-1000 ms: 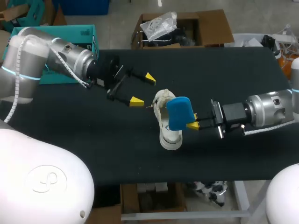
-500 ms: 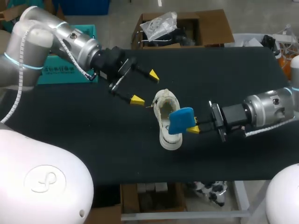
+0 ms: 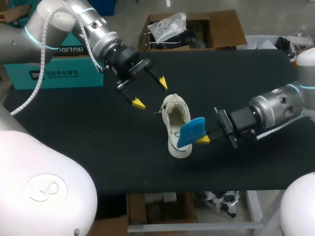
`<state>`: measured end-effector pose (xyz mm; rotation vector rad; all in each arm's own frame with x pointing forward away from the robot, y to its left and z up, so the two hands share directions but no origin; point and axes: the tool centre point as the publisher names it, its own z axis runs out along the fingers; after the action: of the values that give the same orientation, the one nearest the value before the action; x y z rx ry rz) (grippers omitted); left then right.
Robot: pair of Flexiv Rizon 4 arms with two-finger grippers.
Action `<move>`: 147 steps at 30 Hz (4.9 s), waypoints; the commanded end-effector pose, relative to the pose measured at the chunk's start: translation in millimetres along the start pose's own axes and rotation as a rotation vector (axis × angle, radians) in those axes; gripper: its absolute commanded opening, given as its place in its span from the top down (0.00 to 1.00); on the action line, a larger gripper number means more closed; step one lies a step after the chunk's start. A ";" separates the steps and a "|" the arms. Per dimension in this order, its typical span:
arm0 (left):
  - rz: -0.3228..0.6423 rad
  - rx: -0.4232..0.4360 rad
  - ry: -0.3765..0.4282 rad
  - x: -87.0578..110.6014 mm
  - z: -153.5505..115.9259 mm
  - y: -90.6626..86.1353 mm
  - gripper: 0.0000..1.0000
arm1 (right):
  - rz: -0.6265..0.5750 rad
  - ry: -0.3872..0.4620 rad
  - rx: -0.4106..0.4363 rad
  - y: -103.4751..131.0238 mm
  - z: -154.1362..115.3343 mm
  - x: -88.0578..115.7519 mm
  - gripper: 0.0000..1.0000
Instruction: Open the shoe tongue, take the insole out of the shoe, put the insole back into the shoe, and pack the shoe into the shoebox
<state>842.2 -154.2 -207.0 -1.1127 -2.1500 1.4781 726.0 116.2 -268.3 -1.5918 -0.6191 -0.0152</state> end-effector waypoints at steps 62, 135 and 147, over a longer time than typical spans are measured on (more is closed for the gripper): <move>-0.065 0.051 0.060 11.6 5.2 10.9 0.00 | 0.001 -0.055 0.003 4.9 8.7 5.9 1.00; -0.093 -0.089 -0.580 21.2 99.2 55.4 0.82 | -0.139 0.511 -0.214 43.4 28.7 35.6 1.00; -0.034 -0.134 -0.551 17.9 106.6 59.8 1.00 | -0.137 0.501 -0.218 48.5 26.2 37.9 0.58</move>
<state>788.8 -196.2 -306.5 -0.7503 -2.6395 1.8058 766.1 155.3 -301.4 -1.6705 -0.3328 -0.5856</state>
